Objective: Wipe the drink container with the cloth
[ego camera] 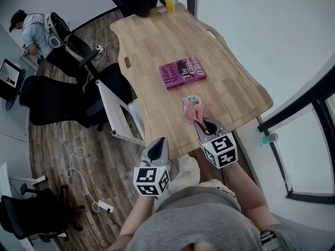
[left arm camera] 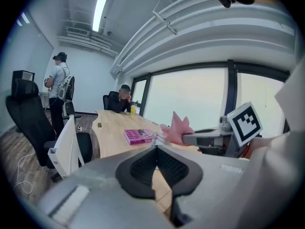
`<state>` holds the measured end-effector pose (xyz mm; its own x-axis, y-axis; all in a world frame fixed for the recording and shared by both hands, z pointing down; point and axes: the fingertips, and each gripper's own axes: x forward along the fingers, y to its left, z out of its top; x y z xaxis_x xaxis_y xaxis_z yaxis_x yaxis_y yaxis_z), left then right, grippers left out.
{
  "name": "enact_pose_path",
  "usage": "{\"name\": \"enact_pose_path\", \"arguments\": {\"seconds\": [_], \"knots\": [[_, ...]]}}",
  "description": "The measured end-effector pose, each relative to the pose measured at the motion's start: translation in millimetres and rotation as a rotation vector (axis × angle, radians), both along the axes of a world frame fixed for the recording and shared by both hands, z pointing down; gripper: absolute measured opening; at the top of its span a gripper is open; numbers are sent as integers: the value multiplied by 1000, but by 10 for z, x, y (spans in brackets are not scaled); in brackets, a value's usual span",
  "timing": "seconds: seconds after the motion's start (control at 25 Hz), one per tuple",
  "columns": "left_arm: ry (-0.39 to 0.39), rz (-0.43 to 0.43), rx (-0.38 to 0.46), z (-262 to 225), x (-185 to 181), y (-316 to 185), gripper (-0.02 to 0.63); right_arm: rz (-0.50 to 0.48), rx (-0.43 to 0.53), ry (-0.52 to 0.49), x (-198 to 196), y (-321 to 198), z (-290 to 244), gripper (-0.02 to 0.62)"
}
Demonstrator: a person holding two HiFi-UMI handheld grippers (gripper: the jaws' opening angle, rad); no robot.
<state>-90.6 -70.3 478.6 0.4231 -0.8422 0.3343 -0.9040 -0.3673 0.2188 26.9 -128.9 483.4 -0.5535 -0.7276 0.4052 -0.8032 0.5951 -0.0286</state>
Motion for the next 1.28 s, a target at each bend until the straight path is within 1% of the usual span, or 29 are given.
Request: {"name": "enact_pose_path", "arguments": {"seconds": [0.84,1.28], "knots": [[-9,-16,-37,104,-26,-129,0,-51,-141,48,-74,-183,615,25],[-10,-17,-55,170,-11,-197,0,-58,-216,41,-100,-278,860,25]]}}
